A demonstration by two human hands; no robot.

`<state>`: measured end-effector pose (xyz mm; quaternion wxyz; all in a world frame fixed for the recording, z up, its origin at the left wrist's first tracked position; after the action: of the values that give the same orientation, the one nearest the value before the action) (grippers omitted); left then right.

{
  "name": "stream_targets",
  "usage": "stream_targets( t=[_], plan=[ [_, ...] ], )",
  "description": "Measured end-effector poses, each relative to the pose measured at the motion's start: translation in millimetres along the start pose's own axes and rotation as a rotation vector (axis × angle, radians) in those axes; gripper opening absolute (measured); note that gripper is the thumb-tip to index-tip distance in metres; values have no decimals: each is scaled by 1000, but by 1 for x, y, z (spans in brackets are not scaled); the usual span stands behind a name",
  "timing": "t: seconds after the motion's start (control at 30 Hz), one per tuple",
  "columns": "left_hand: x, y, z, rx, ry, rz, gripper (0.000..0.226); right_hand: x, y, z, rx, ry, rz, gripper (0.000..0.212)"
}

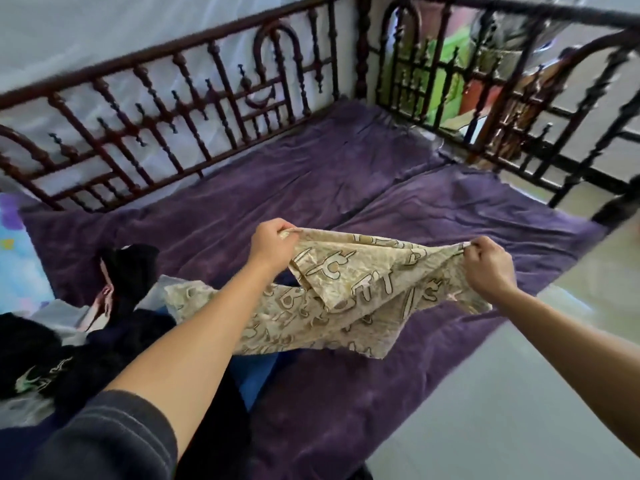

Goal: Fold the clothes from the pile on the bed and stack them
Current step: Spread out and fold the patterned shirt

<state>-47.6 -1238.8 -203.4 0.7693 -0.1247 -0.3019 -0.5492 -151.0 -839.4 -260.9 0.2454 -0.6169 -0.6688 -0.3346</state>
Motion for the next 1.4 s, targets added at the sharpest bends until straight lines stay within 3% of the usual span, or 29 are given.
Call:
stream_targets(
  t=[0.23,0.47,0.6,0.8,0.93,1.0,1.13,1.27,1.33,1.4],
  plan=[
    [-104,-115,50,92,441,-122,12,67,-66,63,-188,15,108,27],
    [-203,-199,93,152,524,-186,23,92,-153,116,-286,-25,120,29],
    [-252,-258,88,222,483,-159,24,67,-238,150,-325,-90,11,28],
    [-306,-354,47,404,407,-19,26,-32,-398,183,-347,-64,-304,37],
    [-334,-378,18,473,383,77,51,-88,-462,171,-277,-22,-399,30],
    [-342,-367,-9,534,225,40,56,-109,-472,161,-204,133,-441,25],
    [-367,-308,-70,607,-223,-209,53,-145,-453,141,181,549,-490,41],
    [-419,-233,-119,667,-565,-554,73,-184,-419,153,514,680,-534,67],
    [-429,-214,-140,715,-644,-577,61,-206,-406,167,588,764,-643,81],
    [-424,-218,-150,716,-684,-501,31,-221,-405,179,559,849,-742,75]
  ],
)
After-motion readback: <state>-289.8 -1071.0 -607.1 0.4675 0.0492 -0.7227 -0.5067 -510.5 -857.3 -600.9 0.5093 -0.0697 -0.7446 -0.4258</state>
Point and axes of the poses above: each hand's wrist, its own y-axis away from the middle knuckle, its own x-axis out of the back of the hand, z = x × y, the point moved 10 cm from there along -y, towards the middle knuckle, and after that the axes turned 12 degrees about -z, right-handed, at the moved point
